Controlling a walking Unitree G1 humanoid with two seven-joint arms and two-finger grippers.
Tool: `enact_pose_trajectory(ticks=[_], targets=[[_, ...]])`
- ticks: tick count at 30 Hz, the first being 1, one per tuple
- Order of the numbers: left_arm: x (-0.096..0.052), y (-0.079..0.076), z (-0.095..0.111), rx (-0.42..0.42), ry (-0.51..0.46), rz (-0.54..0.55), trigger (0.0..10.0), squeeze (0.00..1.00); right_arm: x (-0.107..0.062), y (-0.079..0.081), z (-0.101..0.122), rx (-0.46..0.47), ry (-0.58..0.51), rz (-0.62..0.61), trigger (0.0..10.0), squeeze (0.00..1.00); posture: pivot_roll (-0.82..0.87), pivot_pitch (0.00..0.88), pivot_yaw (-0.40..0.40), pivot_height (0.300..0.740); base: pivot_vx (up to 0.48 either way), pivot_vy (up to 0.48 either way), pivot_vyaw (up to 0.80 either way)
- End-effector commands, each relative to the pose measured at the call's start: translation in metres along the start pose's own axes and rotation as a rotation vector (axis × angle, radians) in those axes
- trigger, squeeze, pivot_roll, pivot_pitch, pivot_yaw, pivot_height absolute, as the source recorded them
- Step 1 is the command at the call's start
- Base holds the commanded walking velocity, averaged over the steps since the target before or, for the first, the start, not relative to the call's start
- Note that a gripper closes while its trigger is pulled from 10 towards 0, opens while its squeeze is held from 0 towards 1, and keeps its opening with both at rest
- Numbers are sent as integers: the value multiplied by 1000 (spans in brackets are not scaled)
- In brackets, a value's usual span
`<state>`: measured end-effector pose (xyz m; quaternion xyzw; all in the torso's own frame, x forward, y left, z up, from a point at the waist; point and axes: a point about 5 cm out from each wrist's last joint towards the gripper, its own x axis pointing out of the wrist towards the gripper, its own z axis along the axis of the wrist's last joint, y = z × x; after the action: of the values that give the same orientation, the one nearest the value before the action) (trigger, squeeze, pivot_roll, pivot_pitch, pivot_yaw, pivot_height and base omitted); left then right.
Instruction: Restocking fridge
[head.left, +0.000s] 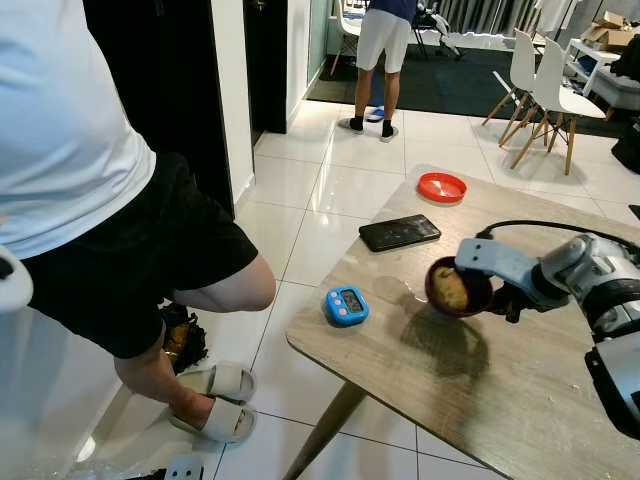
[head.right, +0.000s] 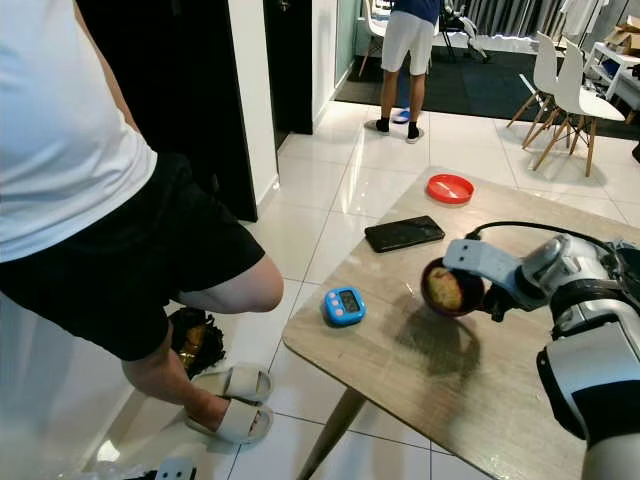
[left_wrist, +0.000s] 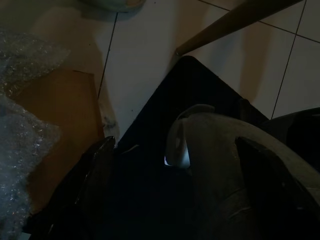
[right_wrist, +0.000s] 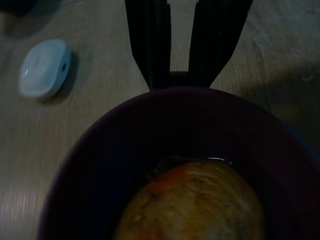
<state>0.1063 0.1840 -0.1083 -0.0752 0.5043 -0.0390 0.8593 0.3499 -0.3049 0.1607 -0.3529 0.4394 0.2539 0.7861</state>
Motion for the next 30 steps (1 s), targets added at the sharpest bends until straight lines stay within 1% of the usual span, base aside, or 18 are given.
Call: enact_pose_trajectory(ticks=[1,3,4,6,7,8,10,11,12,13,15,16,18,21,24,26,27,30], targets=[[-5,-7,-30,-23,120,-6,10000,0,-7,-8,-5,142,-34,-71,10000,0,17,0,-70,739,0,0,0],[-1,-18,-27,-18,117,-17,10000,0,-11,-13,-11,245,-37,-126,10000,0,17,0,-70,739,0,0,0],[-1,-18,-27,-18,117,-17,10000,0,-11,-13,-11,245,-37,-126,10000,0,17,0,-70,739,0,0,0],[3,-30,-23,-13,114,-28,10000,0,-15,-15,-25,273,46,-151,10000,0,15,0,-67,739,0,0,0],[3,-30,-23,-13,114,-28,10000,0,-15,-15,-25,273,46,-151,10000,0,15,0,-67,739,0,0,0],[5,-34,-21,-11,112,-31,10000,0,-17,-16,-28,306,31,-148,10000,0,15,0,-67,739,0,0,0],[6,-35,-20,-10,112,-31,10000,0,-17,-16,-29,317,22,-152,10000,0,15,0,-67,739,0,0,0],[7,-37,-18,-9,111,-33,10000,0,-18,-17,-31,345,13,-161,10000,0,12,0,-65,739,0,0,0],[7,-37,-16,-8,109,-32,10000,0,-19,-17,-38,402,8,-167,10000,0,12,0,-65,739,0,0,0],[7,-37,-16,-8,109,-32,10000,0,-19,-17,-38,402,8,-167,10000,0,12,0,-65,739,0,0,0],[7,-32,-14,-9,107,-28,10000,0,-20,-15,-45,457,8,-161,10000,0,12,0,-66,739,0,0,0],[7,-32,-14,-9,107,-28,10000,0,-20,-15,-45,457,8,-161,10000,0,12,0,-66,739,0,0,0],[6,-26,-14,-8,108,-22,10000,0,-20,-13,-52,504,5,-149,10000,0,12,0,-66,739,0,0,0],[4,-19,-14,-7,111,-12,10000,0,-22,-12,-62,540,11,-143,10000,0,8,0,-60,739,0,0,0],[3,-17,-15,-6,114,-9,10000,0,-25,-13,-66,555,4,-145,10000,0,8,0,-60,739,0,0,0],[3,-17,-15,-6,115,-7,10000,0,-26,-13,-70,547,12,-144,10000,0,6,0,-59,739,0,0,0],[3,-16,-16,-5,117,-6,10000,0,-27,-12,-77,542,29,-152,10000,0,6,0,-59,739,0,0,0],[3,-17,-16,-5,117,-6,10000,0,-27,-12,-80,544,35,-155,10000,0,5,0,-57,739,0,0,0]])
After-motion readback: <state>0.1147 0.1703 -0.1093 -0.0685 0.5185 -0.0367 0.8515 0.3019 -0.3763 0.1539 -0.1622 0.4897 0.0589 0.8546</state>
